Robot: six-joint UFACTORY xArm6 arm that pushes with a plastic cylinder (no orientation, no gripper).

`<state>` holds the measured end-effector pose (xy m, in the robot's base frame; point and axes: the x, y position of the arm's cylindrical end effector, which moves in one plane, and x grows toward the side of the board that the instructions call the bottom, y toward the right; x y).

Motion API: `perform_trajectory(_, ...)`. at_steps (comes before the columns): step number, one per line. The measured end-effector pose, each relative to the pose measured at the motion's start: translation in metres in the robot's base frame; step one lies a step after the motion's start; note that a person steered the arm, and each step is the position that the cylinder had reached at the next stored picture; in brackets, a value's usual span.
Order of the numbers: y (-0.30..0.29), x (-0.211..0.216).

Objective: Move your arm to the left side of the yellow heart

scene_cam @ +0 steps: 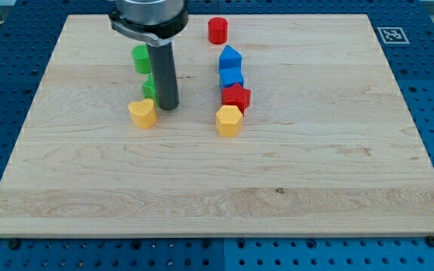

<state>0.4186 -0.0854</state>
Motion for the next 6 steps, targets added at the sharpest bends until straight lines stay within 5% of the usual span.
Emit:
perform_trajectory(2, 0.013, 0.011)
perform_trajectory(4, 0.037, 0.068)
perform_trajectory(6, -0.053, 0.070)
